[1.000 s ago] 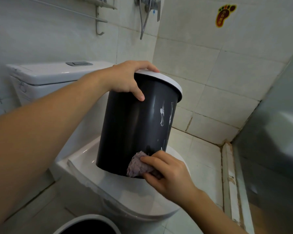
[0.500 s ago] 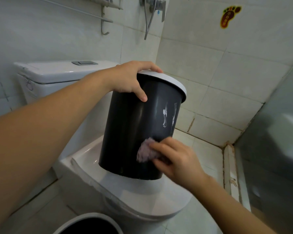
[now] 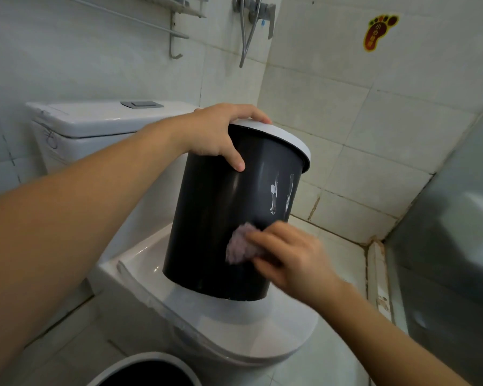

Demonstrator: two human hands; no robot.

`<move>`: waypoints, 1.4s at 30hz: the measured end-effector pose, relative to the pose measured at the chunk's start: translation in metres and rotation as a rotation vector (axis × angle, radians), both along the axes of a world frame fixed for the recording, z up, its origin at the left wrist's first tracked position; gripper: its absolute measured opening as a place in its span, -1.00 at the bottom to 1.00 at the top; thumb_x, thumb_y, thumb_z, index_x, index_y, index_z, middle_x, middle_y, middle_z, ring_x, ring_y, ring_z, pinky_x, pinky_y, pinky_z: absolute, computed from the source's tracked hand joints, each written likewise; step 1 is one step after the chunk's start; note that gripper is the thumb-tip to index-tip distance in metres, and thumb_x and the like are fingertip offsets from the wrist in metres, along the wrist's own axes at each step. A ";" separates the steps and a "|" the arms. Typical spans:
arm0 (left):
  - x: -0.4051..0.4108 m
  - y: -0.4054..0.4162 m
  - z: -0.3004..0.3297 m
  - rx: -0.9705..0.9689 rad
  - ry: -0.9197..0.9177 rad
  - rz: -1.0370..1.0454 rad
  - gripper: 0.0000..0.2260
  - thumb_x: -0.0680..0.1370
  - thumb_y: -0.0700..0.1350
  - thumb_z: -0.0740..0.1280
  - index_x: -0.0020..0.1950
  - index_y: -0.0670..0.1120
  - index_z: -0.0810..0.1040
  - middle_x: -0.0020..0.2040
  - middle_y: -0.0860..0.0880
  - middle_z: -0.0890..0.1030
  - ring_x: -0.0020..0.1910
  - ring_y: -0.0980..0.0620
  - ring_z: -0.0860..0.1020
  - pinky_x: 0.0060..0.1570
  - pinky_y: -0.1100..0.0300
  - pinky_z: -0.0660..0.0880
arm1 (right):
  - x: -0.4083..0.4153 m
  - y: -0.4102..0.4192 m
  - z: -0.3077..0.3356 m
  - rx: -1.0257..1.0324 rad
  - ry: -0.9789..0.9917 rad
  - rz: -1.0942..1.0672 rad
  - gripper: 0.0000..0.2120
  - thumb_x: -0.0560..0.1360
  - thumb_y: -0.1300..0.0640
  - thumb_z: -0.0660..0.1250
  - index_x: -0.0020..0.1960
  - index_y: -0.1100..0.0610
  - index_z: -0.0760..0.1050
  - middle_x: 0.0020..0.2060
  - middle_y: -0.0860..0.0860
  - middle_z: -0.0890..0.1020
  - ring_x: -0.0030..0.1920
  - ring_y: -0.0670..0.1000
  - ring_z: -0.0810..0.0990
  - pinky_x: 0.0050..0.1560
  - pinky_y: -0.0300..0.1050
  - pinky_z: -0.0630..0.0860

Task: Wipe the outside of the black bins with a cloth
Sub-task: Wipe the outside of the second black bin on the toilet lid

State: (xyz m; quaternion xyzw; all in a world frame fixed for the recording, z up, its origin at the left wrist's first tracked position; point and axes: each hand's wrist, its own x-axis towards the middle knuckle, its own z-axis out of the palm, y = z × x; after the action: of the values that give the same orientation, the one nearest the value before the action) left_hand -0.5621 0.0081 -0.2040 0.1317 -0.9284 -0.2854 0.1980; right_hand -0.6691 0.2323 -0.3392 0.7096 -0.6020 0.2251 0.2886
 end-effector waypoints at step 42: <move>-0.002 0.015 0.006 -0.074 -0.060 -0.018 -0.26 0.24 -0.14 0.62 0.25 0.40 0.42 0.28 0.16 0.48 0.23 0.00 0.47 0.24 -0.03 0.48 | -0.024 -0.038 0.071 -0.250 -0.366 -0.312 -0.72 0.50 0.01 0.41 0.19 0.03 0.59 -0.01 -0.03 0.63 -0.06 0.04 0.59 -0.10 -0.07 0.51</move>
State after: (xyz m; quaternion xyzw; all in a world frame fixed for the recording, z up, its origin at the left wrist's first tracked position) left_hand -0.5643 0.0233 -0.1984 0.1245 -0.9450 -0.2487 0.1720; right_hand -0.6936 0.1947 -0.2680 0.5149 -0.7137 0.3749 0.2916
